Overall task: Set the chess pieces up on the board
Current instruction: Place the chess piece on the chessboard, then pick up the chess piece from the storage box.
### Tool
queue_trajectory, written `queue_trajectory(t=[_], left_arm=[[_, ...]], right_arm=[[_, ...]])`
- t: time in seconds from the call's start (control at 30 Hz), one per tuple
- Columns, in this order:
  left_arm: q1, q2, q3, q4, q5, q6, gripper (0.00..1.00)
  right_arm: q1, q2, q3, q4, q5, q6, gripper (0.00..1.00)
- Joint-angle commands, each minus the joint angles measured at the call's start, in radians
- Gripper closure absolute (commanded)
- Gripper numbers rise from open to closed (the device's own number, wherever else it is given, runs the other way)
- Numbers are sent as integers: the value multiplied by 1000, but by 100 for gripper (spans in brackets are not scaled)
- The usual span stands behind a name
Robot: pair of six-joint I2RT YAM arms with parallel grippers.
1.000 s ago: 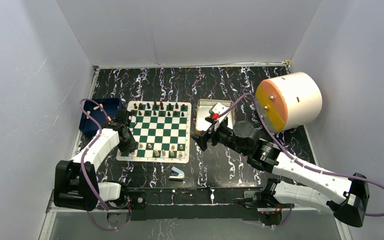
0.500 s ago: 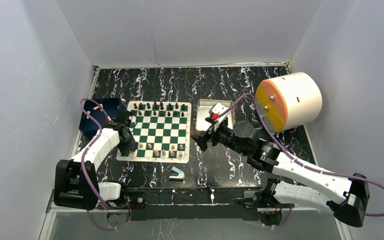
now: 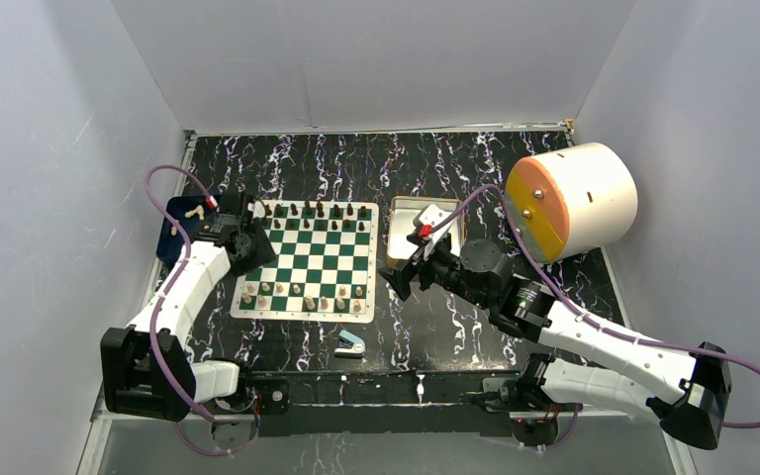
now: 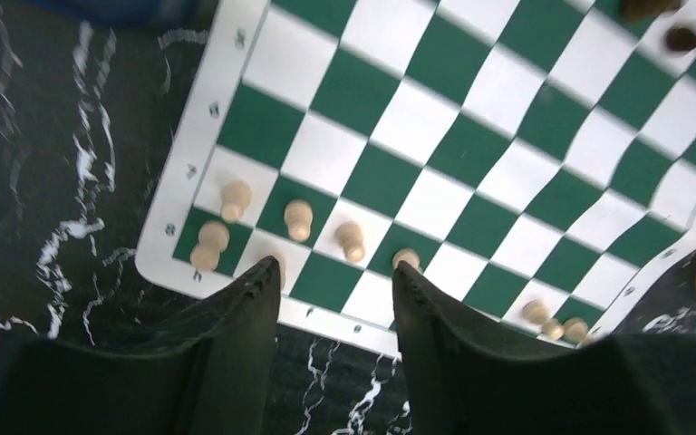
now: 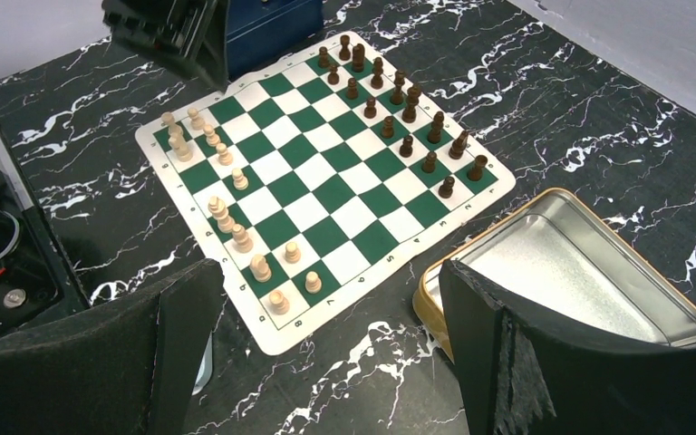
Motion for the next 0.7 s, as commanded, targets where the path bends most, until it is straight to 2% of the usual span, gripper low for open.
queue_trajectory(t=[0.0,0.13,0.43,0.67], left_arm=[[12,-24,97,50,-138,75,51],[60,68,178,75,-201,151,48],[274,278,313,233,-142,207,48],[395,485,414,333,-87,244,65]], right_arm=[[-2,-27,37,38,41,48,1],[-1,-40,58,-2,88,100,1],[-2,-46,43,20,112,185,1],[-2,-3,50,65,113,191,1]])
